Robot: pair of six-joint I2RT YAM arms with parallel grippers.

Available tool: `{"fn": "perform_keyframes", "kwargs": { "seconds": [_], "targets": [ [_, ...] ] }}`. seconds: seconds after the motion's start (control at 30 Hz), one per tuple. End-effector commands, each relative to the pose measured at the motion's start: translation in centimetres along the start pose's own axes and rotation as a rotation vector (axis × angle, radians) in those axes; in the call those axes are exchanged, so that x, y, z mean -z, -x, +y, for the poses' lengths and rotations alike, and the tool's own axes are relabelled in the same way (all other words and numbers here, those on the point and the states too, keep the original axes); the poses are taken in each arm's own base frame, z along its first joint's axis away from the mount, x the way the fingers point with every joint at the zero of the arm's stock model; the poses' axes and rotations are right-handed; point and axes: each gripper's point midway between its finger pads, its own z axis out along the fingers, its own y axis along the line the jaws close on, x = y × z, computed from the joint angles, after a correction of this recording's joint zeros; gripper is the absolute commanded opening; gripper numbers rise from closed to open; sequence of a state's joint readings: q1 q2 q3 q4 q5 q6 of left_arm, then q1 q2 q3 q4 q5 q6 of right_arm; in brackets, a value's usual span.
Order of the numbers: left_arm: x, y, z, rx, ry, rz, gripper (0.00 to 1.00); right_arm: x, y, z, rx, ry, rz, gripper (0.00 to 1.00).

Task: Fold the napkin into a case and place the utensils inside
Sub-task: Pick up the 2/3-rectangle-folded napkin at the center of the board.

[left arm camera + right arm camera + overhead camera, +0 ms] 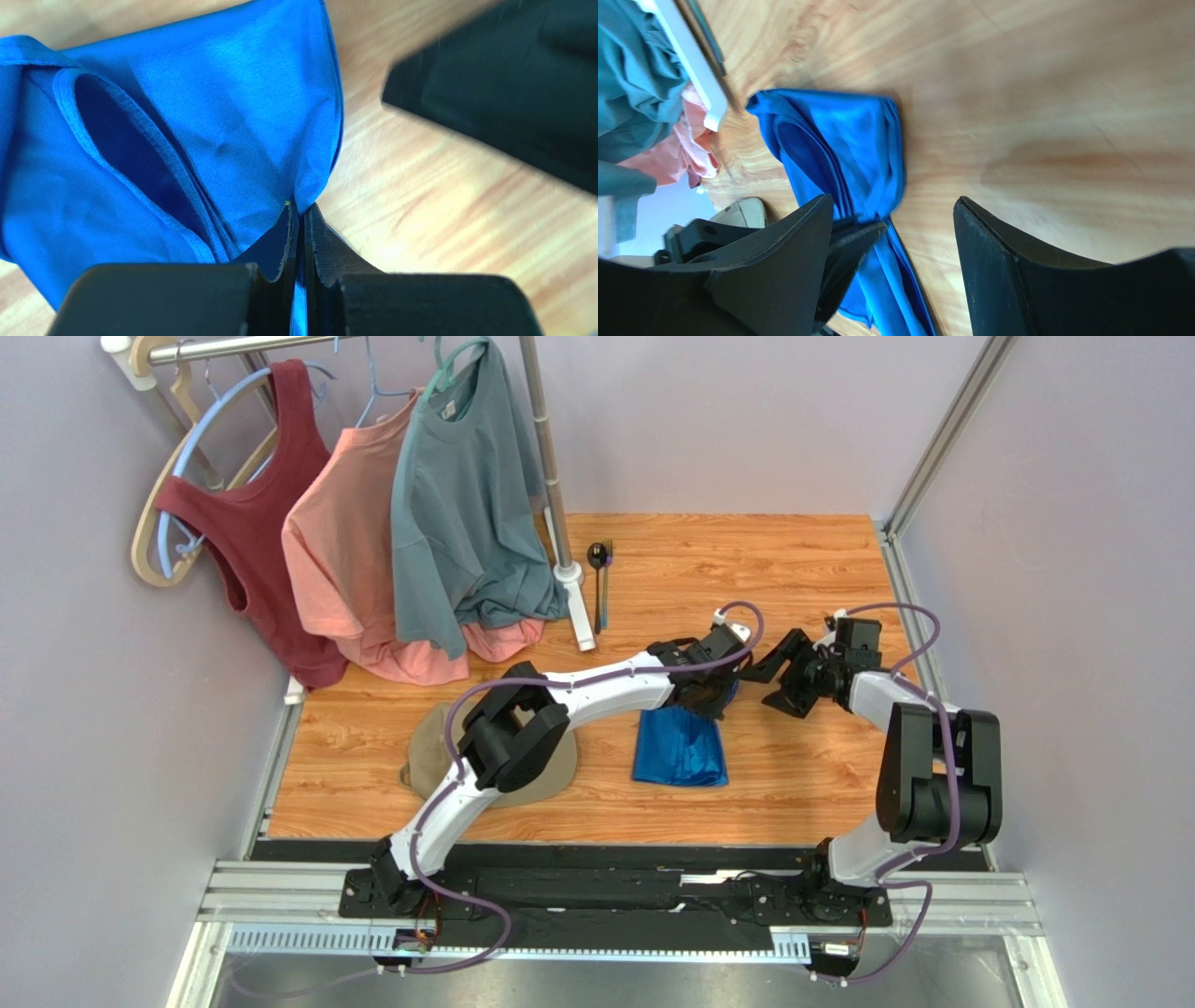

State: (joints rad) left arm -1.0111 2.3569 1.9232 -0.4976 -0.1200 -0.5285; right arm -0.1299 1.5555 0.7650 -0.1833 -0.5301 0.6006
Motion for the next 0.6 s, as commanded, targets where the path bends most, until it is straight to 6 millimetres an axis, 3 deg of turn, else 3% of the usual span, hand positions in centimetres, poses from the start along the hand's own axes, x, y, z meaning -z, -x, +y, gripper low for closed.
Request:
{"fn": "perform_keyframes", "kwargs": {
  "seconds": [0.0, 0.1, 0.57],
  "targets": [
    [2.2, 0.0, -0.9, 0.067, -0.098, 0.029, 0.0, -1.4, 0.8, 2.9, 0.044, 0.12, -0.029, 0.68],
    [2.8, 0.3, -1.6, 0.082, -0.139, 0.029, 0.0, -2.2, 0.7, 3.6, 0.061, 0.134, -0.029, 0.68],
    [4.8, 1.6, -2.2, 0.196, -0.293, 0.013, 0.0, -2.1, -1.8, 1.4, 0.06, 0.051, -0.026, 0.65]
  ]
}}
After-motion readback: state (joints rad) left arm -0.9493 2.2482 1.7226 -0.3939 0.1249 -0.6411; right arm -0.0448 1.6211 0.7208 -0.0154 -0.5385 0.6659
